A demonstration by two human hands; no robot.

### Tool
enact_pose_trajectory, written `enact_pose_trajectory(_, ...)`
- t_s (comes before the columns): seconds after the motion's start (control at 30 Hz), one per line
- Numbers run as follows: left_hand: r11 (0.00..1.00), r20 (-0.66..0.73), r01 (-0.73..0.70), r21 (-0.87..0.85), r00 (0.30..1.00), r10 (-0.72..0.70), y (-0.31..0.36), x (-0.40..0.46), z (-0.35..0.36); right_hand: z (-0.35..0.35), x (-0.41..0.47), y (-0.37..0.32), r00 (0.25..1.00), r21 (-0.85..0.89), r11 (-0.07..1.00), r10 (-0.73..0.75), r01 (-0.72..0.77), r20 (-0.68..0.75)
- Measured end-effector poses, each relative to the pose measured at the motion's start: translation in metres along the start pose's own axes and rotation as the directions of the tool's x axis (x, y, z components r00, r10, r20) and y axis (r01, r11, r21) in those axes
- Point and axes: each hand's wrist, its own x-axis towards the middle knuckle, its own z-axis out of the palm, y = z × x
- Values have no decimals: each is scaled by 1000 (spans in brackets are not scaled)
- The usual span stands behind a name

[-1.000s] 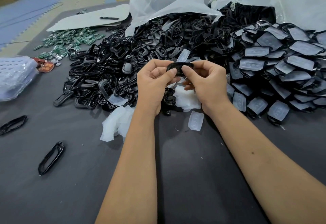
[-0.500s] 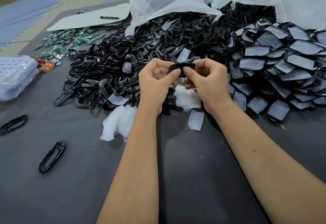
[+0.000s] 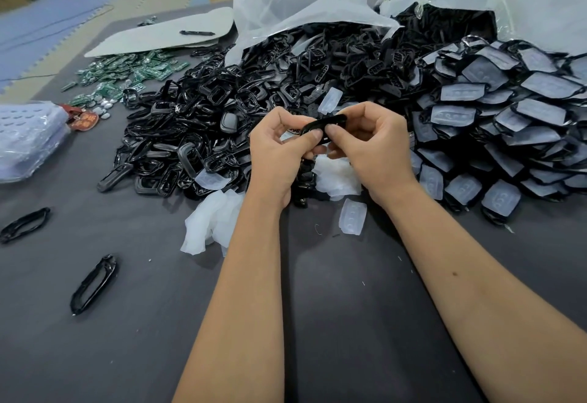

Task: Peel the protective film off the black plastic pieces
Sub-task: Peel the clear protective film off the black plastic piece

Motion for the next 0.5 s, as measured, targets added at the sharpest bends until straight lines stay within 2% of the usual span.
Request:
enact_pose_trajectory(0.07,1000,-1,2,-5,1000,-2,0,-1,2,1,1,2,1000,38,999,9,-9,12)
enact_pose_trajectory(0.27,1000,-8,-21,3,1000,21,-1,0,2,2,1,0,1000,-7,1000,-21,21,11)
enact_pose_trajectory(0.33,999,-36,-30,10,999,31,0,0,2,-1,1,-3,998,-174,983,-58,60,13)
enact_pose_trajectory(0.37,999,-64,-39,11,997,39,1,0,0,-4,2,-4,994,-344,933,-102,107,33)
enact_pose_trajectory(0.43,998,-137,-60,-6,989,58,1,1,-3,-7,2,-6,976,-686,695,-133,214,170)
enact_pose_trajectory(0.47,998,-177,-63,-21,982,58,1,1,-5,-7,1,-7,968,-791,561,-83,243,239)
enact_pose_trajectory(0.5,998,-215,-59,-36,975,50,0,2,-6,-5,1,-9,962,-845,473,-19,249,273)
